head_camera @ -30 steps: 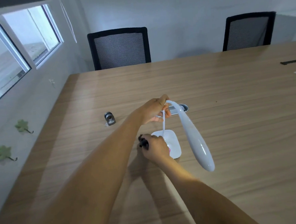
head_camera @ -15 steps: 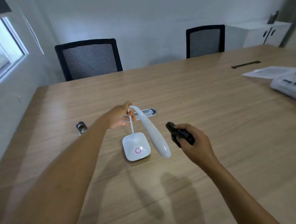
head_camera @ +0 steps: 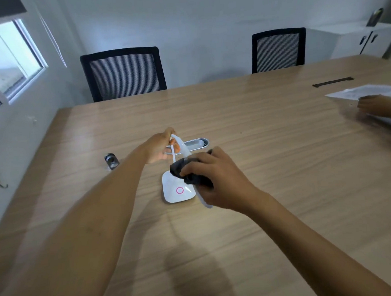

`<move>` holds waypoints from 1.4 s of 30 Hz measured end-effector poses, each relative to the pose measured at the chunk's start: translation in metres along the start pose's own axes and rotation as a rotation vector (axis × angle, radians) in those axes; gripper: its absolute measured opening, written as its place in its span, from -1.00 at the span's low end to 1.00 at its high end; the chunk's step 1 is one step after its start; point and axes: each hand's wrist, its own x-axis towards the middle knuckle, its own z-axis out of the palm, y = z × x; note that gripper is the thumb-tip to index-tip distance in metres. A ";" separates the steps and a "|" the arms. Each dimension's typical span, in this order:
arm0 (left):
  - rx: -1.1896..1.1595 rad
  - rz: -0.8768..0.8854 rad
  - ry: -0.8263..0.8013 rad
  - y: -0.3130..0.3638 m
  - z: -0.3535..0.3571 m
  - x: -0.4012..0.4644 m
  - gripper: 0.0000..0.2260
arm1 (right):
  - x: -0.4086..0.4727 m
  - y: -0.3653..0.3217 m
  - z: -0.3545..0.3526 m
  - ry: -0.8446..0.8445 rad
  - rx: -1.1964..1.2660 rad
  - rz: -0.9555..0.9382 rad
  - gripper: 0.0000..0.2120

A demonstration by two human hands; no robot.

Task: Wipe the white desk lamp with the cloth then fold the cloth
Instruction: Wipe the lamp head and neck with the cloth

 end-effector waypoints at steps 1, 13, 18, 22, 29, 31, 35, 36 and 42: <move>-0.009 -0.001 -0.009 0.000 0.000 0.000 -0.77 | -0.006 -0.001 0.002 -0.017 0.015 -0.011 -0.71; -0.027 0.007 -0.073 0.001 -0.004 0.005 -0.76 | -0.042 -0.003 -0.030 0.022 0.447 0.026 -0.69; 0.020 0.001 -0.054 0.000 -0.007 0.006 -0.80 | -0.007 0.029 -0.035 0.133 0.720 0.320 -0.60; 0.042 0.024 -0.047 -0.001 -0.006 0.006 -0.80 | -0.003 0.033 -0.022 0.022 0.693 0.372 -0.53; 0.006 0.028 -0.037 -0.002 -0.004 0.005 -0.83 | -0.046 0.025 -0.005 -0.095 0.598 0.243 -0.68; 0.005 0.025 -0.036 -0.003 -0.003 0.007 -0.82 | -0.061 0.022 -0.002 -0.161 0.472 0.146 -0.69; 0.022 0.025 -0.052 -0.002 -0.004 0.006 -0.83 | -0.075 0.021 -0.011 -0.196 0.330 0.145 -0.66; 0.028 0.024 -0.048 -0.002 -0.005 0.006 -0.83 | -0.072 0.020 -0.018 -0.140 0.358 0.149 -0.68; 0.073 0.019 0.001 0.001 -0.002 0.004 -0.81 | -0.013 0.014 -0.034 0.177 0.382 0.076 -0.73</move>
